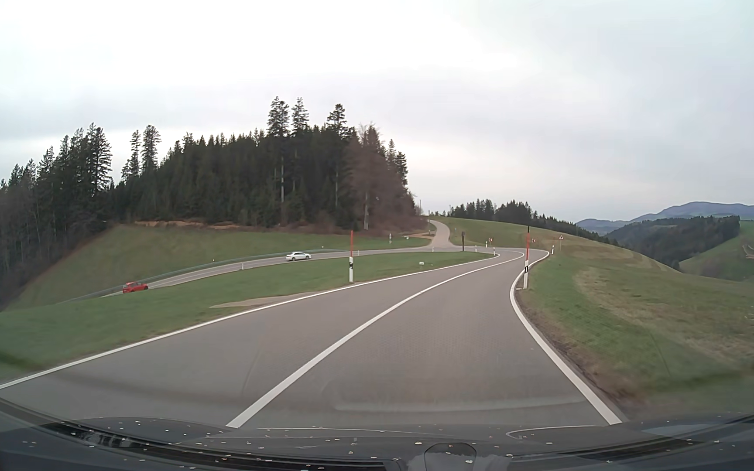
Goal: Follow the waypoints while adhering to traffic rules and regulations
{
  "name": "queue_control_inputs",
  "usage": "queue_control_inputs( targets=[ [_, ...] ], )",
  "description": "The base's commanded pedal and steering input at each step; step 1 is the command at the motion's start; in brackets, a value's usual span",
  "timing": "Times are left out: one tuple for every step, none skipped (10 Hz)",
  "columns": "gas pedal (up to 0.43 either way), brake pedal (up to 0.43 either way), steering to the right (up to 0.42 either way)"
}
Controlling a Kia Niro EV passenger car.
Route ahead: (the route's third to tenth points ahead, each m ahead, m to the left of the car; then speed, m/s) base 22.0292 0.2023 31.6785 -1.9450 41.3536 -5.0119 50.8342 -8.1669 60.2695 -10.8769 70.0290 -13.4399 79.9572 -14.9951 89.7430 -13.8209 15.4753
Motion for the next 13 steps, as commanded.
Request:
queue_control_inputs(
  targets=[
    [0.0, 0.0, 0.054],
    [0.0, 0.0, 0.054],
    [0.0, 0.0, 0.054],
    [0.0, 0.0, 0.054],
    [0.0, 0.0, 0.055],
    [0.0, 0.0, 0.057],
    [0.0, 0.0, 0.057],
    [0.0, 0.0, 0.057],
    [0.0, 0.0, 0.054],
    [0.0, 0.0, 0.051],
    [0.0, 0.0, 0.048],
    [0.0, 0.0, 0.048],
    [0.0, 0.0, 0.046]
  ],
)
